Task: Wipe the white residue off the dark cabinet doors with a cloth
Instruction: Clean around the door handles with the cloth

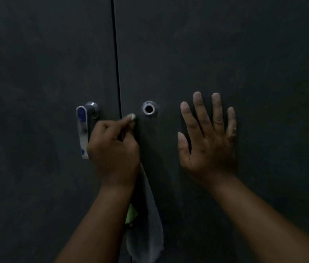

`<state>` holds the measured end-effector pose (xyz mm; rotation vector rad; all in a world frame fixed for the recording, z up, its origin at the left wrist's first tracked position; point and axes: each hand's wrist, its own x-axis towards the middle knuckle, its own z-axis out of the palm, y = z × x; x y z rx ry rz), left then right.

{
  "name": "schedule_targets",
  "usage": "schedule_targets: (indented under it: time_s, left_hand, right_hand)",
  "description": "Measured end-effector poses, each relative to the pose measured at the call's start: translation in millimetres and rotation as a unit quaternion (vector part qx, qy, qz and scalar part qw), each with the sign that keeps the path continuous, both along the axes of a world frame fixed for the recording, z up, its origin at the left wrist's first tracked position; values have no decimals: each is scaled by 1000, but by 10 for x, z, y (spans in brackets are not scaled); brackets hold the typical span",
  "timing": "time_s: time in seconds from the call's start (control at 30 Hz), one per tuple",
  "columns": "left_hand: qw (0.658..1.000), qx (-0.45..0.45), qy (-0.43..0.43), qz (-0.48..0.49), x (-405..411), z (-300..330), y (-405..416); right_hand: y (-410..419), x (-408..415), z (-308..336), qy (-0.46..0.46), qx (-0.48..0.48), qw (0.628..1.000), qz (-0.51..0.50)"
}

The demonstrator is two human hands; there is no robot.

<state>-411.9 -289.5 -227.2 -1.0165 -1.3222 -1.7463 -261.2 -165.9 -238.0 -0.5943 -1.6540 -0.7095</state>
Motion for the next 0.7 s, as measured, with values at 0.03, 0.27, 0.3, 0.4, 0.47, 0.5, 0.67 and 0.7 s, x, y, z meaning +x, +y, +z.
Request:
schedule_targets:
  time_s: [0.03, 0.27, 0.3, 0.4, 0.47, 0.5, 0.67, 0.7]
  left_hand:
    - [1000, -2, 1, 0, 0, 102, 6]
    - [999, -25, 30, 6, 154, -80, 35]
    - [998, -39, 50, -2, 197, -200, 41]
    - [992, -59, 106, -12, 272, -341, 79]
    - [987, -64, 144, 1, 306, -227, 113]
    - [984, -66, 163, 10, 327, -124, 130]
    - [985, -43, 156, 57, 447, 377, 262]
    - [986, -38, 149, 65, 468, 372, 276]
  right_hand:
    - [3, 3, 3, -1, 0, 1000, 0]
    - [11, -3, -23, 4, 2, 1000, 3]
    - [12, -5, -26, 8, 4, 1000, 7]
    - [7, 0, -28, 19, 15, 999, 22]
    - [5, 19, -35, 22, 18, 999, 29]
    - [3, 31, -39, 21, 18, 999, 33]
    - [9, 64, -53, 16, 20, 998, 54]
    - [15, 71, -64, 15, 22, 998, 54]
